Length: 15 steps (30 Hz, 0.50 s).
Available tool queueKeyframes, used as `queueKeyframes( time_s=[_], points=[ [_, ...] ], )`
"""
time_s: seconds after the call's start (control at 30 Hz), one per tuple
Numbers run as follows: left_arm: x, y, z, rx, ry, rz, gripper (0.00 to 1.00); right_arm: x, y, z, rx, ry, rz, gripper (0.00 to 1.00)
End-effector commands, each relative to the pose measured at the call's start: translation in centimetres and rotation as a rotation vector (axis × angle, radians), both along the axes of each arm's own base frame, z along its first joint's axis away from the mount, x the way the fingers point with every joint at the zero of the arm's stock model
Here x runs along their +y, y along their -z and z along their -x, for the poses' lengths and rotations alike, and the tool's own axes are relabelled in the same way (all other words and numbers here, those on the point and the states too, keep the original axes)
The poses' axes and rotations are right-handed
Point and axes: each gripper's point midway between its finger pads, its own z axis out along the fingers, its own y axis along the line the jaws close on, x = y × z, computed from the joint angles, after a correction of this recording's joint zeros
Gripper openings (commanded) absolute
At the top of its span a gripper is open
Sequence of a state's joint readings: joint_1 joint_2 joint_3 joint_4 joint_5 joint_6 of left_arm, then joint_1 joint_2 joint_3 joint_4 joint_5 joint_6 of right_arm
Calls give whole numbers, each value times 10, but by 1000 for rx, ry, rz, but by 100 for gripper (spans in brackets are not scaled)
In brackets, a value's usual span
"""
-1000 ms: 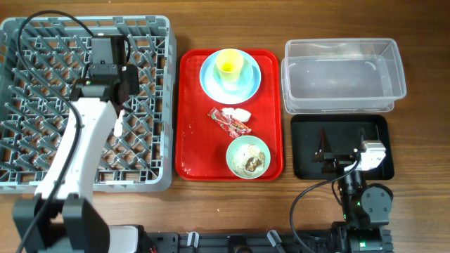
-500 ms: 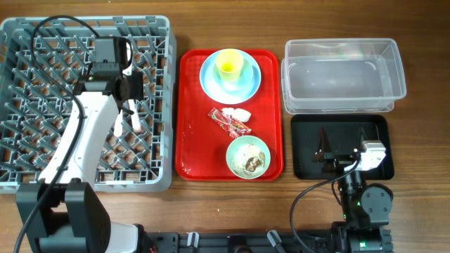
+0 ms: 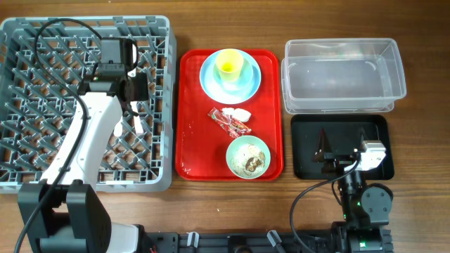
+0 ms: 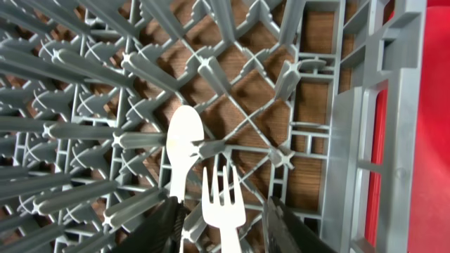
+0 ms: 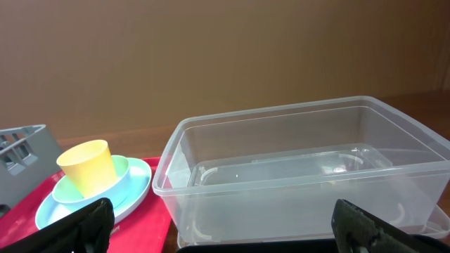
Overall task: Sort waste into correct bins and load items into the dishwasher rack
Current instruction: 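Carry the fork to the dish rack and insert it beside the spoon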
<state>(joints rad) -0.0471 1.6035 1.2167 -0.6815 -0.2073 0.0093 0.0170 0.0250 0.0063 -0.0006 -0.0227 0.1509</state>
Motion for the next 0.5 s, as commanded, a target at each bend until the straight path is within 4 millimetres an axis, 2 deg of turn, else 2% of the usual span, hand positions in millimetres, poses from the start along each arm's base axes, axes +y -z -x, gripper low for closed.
queueKeyframes(
  time_s=[0.0, 0.13, 0.2, 0.3, 0.43, 0.47],
  points=[
    [-3, 11, 2, 19, -29, 29, 42, 3, -1, 0, -5, -14, 17, 100],
    [-2, 25, -1, 43, -41, 34, 44, 3, -1, 0, -5, -14, 17, 100],
    [-2, 37, 0, 74, -56, 39, 40, 3, -1, 0, -5, -14, 17, 100],
    [-2, 49, 0, 104, -58, 32, 40, 3, -1, 0, -5, -14, 17, 100],
    [2, 48, 0, 103, -68, 11, 26, 3, -1, 0, -5, -14, 17, 100],
    [4, 48, 0, 101, -73, 1, 20, 3, -1, 0, -5, -14, 18, 100]
  ],
)
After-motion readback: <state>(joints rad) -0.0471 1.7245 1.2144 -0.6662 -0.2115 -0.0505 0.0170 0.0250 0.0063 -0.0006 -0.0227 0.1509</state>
